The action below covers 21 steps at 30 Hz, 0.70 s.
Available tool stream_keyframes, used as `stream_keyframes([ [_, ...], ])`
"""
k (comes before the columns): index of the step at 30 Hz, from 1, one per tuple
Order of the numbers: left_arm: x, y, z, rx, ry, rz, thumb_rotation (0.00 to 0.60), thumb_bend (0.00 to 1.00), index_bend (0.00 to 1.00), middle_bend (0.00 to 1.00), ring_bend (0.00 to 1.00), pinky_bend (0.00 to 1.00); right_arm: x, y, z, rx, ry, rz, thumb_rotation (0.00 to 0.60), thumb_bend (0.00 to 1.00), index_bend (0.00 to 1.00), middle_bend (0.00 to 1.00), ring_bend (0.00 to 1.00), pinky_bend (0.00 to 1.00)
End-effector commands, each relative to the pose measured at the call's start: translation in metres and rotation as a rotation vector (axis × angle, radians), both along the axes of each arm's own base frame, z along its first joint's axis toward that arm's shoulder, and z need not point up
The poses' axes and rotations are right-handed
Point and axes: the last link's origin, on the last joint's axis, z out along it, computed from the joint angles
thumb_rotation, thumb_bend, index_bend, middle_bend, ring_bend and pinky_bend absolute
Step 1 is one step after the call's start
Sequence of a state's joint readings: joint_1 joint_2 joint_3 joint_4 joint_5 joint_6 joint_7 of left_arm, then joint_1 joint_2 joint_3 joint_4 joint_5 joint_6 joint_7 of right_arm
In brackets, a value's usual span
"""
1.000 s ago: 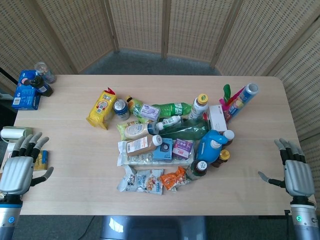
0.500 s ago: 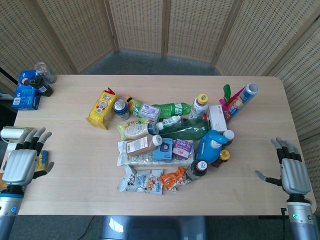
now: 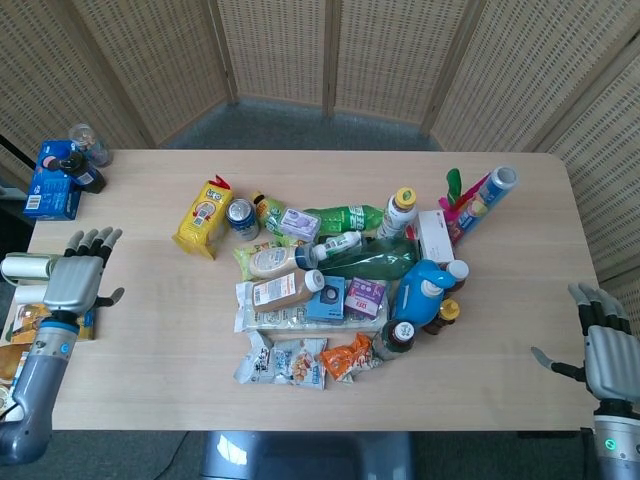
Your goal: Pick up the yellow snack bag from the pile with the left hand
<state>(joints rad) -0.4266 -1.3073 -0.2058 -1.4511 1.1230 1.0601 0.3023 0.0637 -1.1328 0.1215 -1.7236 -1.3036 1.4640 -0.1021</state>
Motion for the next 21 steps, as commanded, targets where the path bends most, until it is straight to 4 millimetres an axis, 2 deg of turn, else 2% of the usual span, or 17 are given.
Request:
stream_keyframes([
  [1, 0.010, 0.030, -0.023, -0.022, -0.009, -0.017, 0.600, 0.30, 0.00, 0.00, 0.00, 0.00, -0.001, 0.002, 0.002, -0.006, 0.000, -0.007, 0.494, 0.04, 0.00, 0.00, 0.00, 0.00],
  [9, 0.025, 0.071, -0.067, -0.070, -0.022, -0.026, 0.600, 0.30, 0.00, 0.00, 0.00, 0.00, -0.007, 0.006, 0.007, -0.018, 0.008, -0.035, 0.497, 0.03, 0.00, 0.00, 0.00, 0.00],
  [17, 0.049, 0.110, -0.103, -0.098, -0.056, -0.045, 0.600, 0.30, 0.00, 0.00, 0.00, 0.00, -0.013, 0.020, 0.019, -0.055, 0.030, -0.086, 0.496, 0.04, 0.00, 0.00, 0.00, 0.00],
  [19, 0.057, 0.114, -0.113, -0.102, -0.069, -0.060, 0.600, 0.30, 0.06, 0.00, 0.00, 0.00, -0.013, 0.024, 0.022, -0.064, 0.036, -0.096, 0.490, 0.03, 0.00, 0.00, 0.00, 0.00],
  [21, 0.061, 0.116, -0.122, -0.111, -0.062, -0.081, 0.600, 0.30, 0.19, 0.00, 0.04, 0.08, -0.014, 0.026, 0.025, -0.072, 0.040, -0.105, 0.490, 0.03, 0.00, 0.00, 0.00, 0.00],
])
